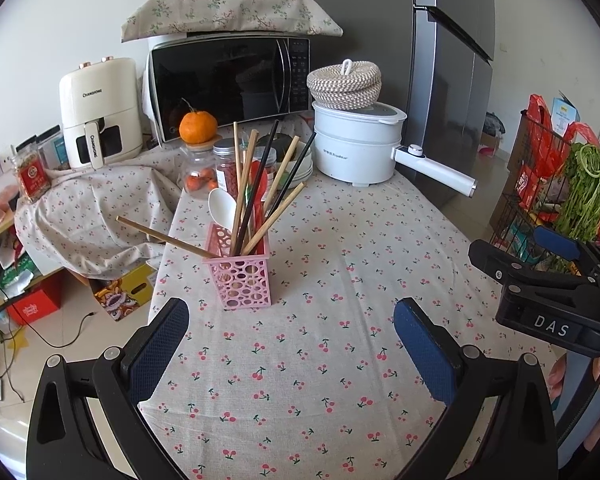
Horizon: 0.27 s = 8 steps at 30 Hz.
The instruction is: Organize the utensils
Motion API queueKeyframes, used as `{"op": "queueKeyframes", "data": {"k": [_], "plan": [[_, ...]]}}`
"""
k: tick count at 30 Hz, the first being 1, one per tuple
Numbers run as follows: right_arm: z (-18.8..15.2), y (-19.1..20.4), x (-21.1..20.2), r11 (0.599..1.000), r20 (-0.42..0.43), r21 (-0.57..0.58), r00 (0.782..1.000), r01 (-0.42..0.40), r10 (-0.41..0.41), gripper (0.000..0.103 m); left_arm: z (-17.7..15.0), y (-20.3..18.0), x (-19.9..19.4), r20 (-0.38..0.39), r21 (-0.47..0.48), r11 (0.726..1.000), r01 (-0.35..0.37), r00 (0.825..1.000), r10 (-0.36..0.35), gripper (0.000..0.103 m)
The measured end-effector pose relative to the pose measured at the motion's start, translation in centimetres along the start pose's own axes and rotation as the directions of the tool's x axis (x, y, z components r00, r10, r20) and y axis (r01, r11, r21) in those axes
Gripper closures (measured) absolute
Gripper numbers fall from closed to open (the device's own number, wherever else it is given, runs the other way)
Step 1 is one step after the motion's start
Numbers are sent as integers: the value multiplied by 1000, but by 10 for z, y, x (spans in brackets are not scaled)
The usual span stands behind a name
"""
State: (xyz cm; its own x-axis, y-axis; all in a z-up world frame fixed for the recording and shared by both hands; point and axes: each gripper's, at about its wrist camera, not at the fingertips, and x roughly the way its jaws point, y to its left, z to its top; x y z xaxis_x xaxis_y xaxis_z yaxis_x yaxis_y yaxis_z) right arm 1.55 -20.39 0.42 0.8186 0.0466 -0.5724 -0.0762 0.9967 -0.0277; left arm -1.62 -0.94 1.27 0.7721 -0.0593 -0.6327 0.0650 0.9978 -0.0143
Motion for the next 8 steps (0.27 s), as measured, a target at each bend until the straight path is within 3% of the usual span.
{"op": "queueKeyframes", "data": {"k": [8], "plan": [[-1,0,1,1000,-6,2,1000,-2,2,0,-1,-1,0,-3,-1,1000,9,1000,-9,0]]}}
